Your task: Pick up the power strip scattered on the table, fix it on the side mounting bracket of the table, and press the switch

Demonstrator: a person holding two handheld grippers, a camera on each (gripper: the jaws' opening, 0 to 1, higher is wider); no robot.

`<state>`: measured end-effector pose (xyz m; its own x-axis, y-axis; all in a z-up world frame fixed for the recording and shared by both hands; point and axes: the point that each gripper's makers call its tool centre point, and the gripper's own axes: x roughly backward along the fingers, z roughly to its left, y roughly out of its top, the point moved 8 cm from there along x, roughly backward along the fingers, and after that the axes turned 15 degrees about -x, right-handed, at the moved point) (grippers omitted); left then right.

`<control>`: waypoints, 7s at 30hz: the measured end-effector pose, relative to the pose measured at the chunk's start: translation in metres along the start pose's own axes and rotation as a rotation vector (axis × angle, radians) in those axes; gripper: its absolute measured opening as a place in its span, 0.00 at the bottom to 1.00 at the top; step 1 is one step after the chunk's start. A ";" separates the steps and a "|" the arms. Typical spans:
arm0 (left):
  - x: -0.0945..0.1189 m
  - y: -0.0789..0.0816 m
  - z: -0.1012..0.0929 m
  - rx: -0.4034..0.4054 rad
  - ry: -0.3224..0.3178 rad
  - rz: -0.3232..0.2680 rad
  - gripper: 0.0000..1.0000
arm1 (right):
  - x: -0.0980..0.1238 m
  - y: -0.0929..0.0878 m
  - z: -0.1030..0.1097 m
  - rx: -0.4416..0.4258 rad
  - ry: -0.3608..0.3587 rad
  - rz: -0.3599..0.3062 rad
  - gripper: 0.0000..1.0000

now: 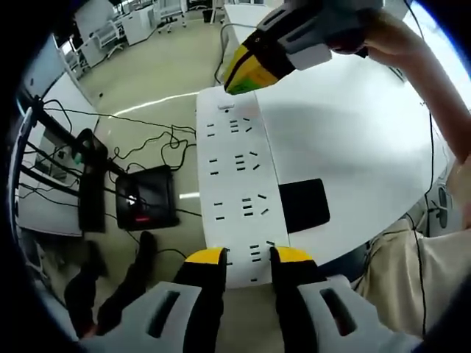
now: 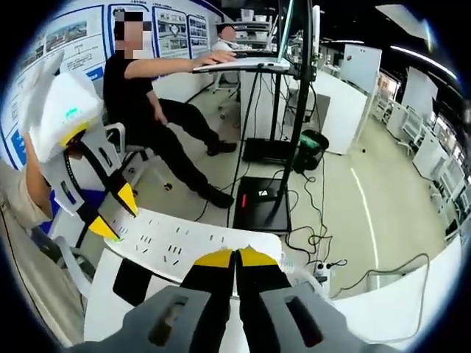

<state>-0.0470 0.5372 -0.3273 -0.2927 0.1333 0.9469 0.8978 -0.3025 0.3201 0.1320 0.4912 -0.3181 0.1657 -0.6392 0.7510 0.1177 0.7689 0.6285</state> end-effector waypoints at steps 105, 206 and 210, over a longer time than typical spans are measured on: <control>-0.001 0.002 -0.006 -0.175 0.068 0.006 0.07 | 0.008 0.003 0.010 -0.334 -0.065 0.085 0.00; 0.081 0.106 -0.124 -0.230 0.261 -1.118 0.34 | 0.460 -0.370 0.081 -0.433 -0.624 -0.892 0.19; 0.088 0.108 -0.137 -0.244 0.249 -1.157 0.34 | 0.483 -0.400 0.092 -0.466 -0.696 -0.894 0.19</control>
<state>-0.0207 0.3867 -0.2052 -0.9616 0.2660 0.0673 -0.0158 -0.2983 0.9544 0.0746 -0.1268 -0.1883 -0.6952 -0.7070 0.1298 0.2841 -0.1044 0.9531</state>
